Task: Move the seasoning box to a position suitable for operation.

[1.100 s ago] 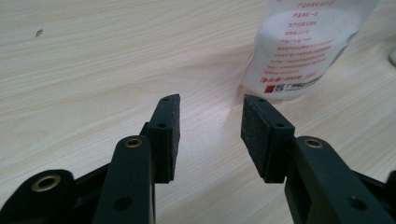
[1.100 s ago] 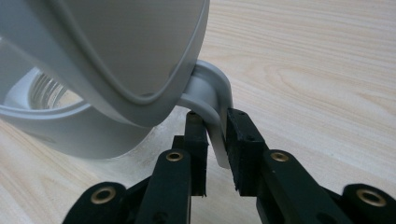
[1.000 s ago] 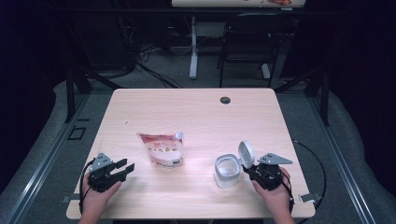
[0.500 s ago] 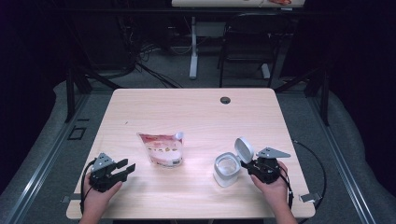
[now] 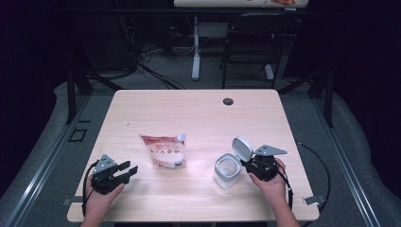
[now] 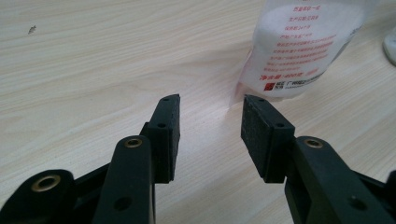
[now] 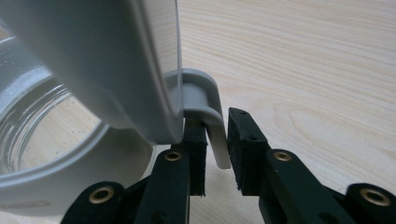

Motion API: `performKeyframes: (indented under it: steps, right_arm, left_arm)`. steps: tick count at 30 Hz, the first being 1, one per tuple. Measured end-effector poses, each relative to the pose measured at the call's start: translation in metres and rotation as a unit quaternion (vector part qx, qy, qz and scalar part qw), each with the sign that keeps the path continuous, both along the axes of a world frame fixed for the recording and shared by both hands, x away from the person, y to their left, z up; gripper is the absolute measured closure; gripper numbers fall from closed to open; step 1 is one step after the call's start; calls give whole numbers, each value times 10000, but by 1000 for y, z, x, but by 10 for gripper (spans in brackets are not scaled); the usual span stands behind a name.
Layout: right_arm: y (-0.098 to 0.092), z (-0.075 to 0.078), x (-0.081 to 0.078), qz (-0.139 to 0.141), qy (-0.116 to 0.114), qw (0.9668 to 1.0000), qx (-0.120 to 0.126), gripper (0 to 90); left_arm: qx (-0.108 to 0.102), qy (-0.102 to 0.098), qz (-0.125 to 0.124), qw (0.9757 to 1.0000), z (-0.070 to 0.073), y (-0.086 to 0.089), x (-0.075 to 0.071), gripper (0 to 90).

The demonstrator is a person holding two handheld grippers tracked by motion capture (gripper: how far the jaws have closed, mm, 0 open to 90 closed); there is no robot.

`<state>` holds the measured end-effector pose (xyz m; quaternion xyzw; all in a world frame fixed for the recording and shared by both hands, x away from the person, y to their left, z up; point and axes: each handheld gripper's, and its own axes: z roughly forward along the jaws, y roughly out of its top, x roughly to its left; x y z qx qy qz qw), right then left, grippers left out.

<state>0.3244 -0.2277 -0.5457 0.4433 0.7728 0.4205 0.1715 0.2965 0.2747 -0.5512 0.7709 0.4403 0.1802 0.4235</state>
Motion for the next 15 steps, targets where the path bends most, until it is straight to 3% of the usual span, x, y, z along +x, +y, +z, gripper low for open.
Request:
performKeyframes:
  steps: [6, 15]
  right_arm:
    - [0, 0, 1, 42, -11, 10000, 82, 731]
    - [-11, 10, -27, 14, -114, 9999, 7, 662]
  left_arm:
    - [-15, 7, 9, 10000, -1, 1, 0, 578]
    - [-134, 11, 39, 9999, -1, 5, 0, 581]
